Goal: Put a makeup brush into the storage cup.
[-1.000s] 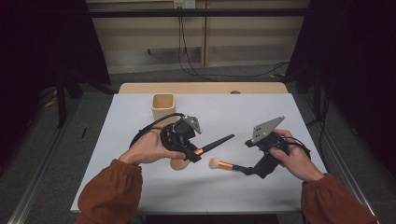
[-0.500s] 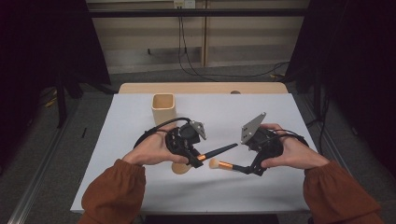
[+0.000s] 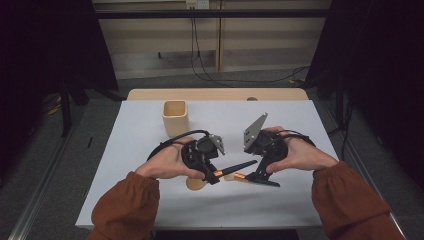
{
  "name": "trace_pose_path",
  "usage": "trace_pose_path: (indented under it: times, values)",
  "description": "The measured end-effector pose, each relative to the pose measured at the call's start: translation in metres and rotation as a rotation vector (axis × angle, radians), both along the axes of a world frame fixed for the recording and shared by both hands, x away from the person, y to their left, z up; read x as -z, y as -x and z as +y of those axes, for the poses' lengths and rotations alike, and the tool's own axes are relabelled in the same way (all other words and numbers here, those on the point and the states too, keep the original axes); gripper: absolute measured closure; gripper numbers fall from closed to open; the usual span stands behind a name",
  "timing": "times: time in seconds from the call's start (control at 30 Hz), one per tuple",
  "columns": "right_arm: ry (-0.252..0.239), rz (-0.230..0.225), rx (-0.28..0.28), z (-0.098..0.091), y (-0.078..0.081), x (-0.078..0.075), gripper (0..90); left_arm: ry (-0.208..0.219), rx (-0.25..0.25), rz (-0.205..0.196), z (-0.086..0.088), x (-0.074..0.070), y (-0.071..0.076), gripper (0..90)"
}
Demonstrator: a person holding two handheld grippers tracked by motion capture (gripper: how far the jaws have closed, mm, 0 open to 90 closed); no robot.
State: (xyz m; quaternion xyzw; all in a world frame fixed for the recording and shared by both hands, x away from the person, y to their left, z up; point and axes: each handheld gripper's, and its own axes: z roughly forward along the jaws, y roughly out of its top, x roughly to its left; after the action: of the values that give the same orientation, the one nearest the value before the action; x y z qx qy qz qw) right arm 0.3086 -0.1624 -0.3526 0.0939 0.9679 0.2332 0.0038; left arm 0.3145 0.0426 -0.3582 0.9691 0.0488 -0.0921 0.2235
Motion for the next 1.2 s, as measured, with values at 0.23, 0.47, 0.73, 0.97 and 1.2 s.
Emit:
trace_pose_path:
  times: [0.23, 0.47, 0.73, 0.97, 1.2]
  values:
    - [0.006, 0.016, -0.046, 0.015, 0.001, 0.003, 24.6, -0.004, 0.022, 0.0, -0.001, 0.0, 0.0, 66.5]
    - [-0.015, -0.003, -0.085, 0.028, 0.002, 0.008, 33.2, 0.015, 0.017, 0.006, 0.0, 0.0, 0.0, 66.5]
    - [-0.063, -0.019, -0.114, 0.036, 0.003, 0.01, 47.6, 0.03, 0.004, 0.009, 0.005, -0.002, -0.001, 66.5]
    - [-0.092, -0.031, -0.13, 0.04, 0.003, 0.012, 57.4, 0.039, 0.012, 0.015, 0.005, 0.0, -0.001, 66.4]
    - [-0.117, -0.015, -0.142, 0.04, 0.004, 0.013, 65.6, 0.046, 0.019, 0.011, 0.006, -0.001, -0.002, 66.4]
